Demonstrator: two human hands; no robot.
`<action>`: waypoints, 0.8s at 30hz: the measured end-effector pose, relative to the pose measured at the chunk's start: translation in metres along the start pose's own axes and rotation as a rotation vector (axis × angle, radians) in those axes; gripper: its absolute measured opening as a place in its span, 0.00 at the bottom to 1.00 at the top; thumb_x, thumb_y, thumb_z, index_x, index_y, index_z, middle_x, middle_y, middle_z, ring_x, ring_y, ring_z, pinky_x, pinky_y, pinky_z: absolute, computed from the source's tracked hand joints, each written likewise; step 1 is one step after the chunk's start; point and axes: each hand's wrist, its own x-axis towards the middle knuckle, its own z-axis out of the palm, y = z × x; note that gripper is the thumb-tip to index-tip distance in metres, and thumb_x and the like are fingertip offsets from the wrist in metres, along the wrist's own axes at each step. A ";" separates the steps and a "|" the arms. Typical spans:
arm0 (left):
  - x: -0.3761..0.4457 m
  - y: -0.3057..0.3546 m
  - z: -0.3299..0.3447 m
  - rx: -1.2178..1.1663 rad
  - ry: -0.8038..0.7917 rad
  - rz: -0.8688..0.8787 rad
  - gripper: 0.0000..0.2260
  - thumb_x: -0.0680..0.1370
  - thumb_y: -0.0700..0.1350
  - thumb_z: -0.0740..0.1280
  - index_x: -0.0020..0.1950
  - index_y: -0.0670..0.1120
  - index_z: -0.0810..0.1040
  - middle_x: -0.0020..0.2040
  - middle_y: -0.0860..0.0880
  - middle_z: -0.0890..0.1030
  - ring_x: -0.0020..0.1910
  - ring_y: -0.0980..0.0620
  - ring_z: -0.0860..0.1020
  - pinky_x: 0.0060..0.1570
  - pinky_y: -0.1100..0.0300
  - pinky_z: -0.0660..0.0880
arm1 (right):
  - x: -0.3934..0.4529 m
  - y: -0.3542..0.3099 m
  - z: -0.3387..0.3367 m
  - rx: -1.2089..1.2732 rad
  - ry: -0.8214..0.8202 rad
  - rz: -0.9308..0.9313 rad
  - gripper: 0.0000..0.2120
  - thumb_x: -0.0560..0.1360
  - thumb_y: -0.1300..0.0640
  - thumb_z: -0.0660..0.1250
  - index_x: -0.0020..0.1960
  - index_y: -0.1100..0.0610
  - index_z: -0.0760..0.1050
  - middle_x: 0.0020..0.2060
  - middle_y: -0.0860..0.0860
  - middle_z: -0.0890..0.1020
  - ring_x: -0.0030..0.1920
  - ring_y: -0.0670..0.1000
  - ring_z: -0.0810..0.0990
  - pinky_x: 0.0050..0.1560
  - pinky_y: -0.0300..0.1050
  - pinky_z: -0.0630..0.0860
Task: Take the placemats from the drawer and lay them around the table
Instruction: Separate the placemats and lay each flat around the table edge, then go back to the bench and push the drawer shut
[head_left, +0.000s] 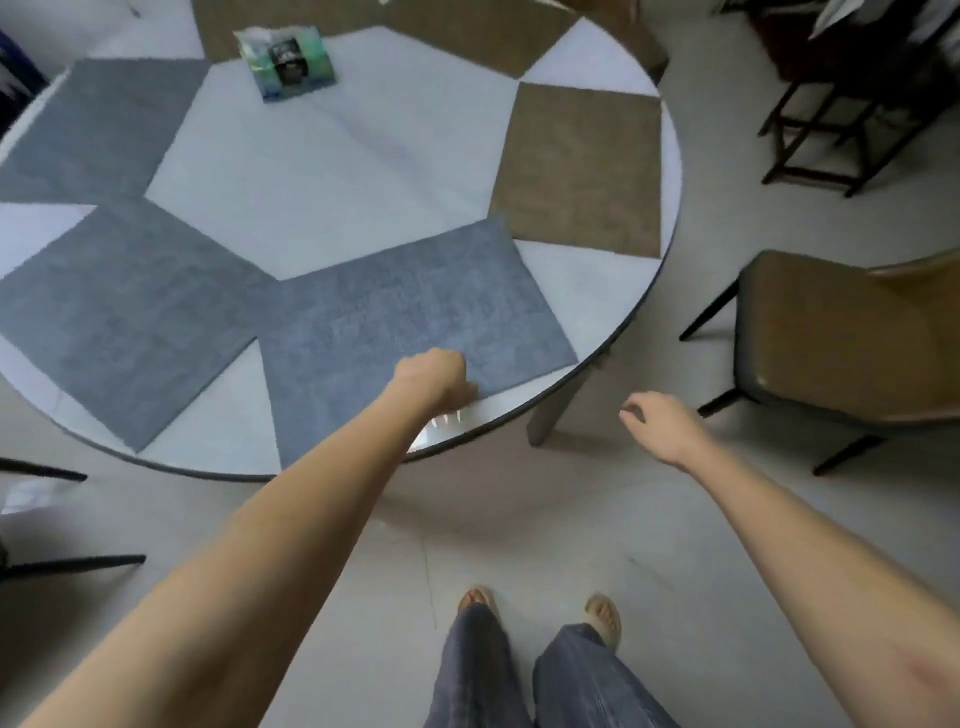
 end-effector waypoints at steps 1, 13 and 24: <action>0.002 0.028 -0.007 0.053 -0.005 0.084 0.20 0.81 0.54 0.58 0.68 0.46 0.71 0.64 0.45 0.75 0.62 0.43 0.75 0.52 0.54 0.69 | -0.010 0.016 -0.007 0.022 0.016 0.050 0.13 0.79 0.52 0.59 0.54 0.58 0.77 0.54 0.57 0.81 0.56 0.59 0.78 0.53 0.51 0.75; -0.045 0.482 -0.005 0.600 -0.023 0.973 0.19 0.80 0.54 0.60 0.63 0.43 0.76 0.60 0.44 0.78 0.59 0.42 0.77 0.56 0.53 0.74 | -0.240 0.325 -0.074 0.390 0.383 0.779 0.11 0.77 0.57 0.61 0.49 0.60 0.79 0.48 0.60 0.83 0.49 0.60 0.81 0.48 0.50 0.77; -0.143 0.817 0.101 0.633 -0.220 1.327 0.20 0.80 0.56 0.59 0.71 0.51 0.70 0.67 0.51 0.75 0.65 0.48 0.73 0.62 0.54 0.71 | -0.434 0.548 -0.050 0.966 0.766 1.391 0.11 0.77 0.61 0.60 0.43 0.67 0.78 0.41 0.61 0.80 0.47 0.59 0.80 0.49 0.48 0.76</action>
